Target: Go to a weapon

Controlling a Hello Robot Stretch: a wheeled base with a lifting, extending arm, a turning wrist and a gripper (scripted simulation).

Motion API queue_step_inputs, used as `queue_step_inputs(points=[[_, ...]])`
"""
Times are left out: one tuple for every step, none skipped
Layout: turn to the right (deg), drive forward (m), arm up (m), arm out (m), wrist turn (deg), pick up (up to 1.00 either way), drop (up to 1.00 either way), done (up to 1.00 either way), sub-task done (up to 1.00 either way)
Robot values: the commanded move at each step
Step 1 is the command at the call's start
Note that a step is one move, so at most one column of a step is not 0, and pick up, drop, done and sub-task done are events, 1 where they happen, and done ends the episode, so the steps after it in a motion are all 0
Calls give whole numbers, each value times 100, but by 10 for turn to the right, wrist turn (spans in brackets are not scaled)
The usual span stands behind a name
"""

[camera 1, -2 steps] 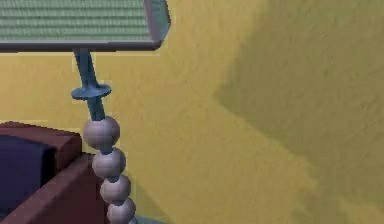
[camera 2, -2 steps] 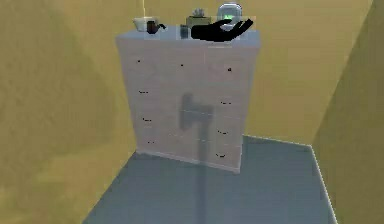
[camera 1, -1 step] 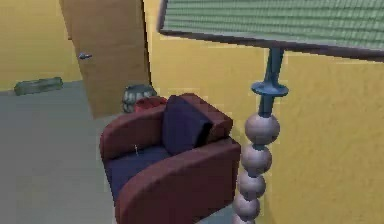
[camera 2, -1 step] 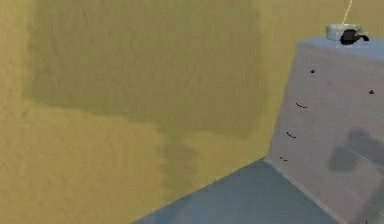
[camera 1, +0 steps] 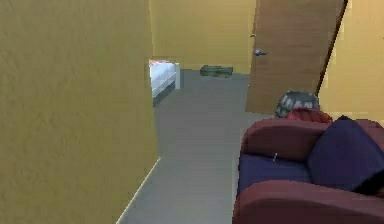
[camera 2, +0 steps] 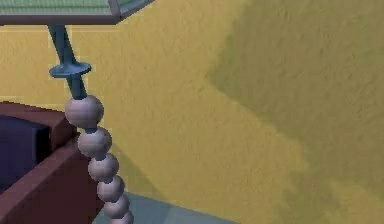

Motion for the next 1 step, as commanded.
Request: queue_step_inputs(points=[[-180, 0, 0, 0, 0, 0, 0, 0, 0]])
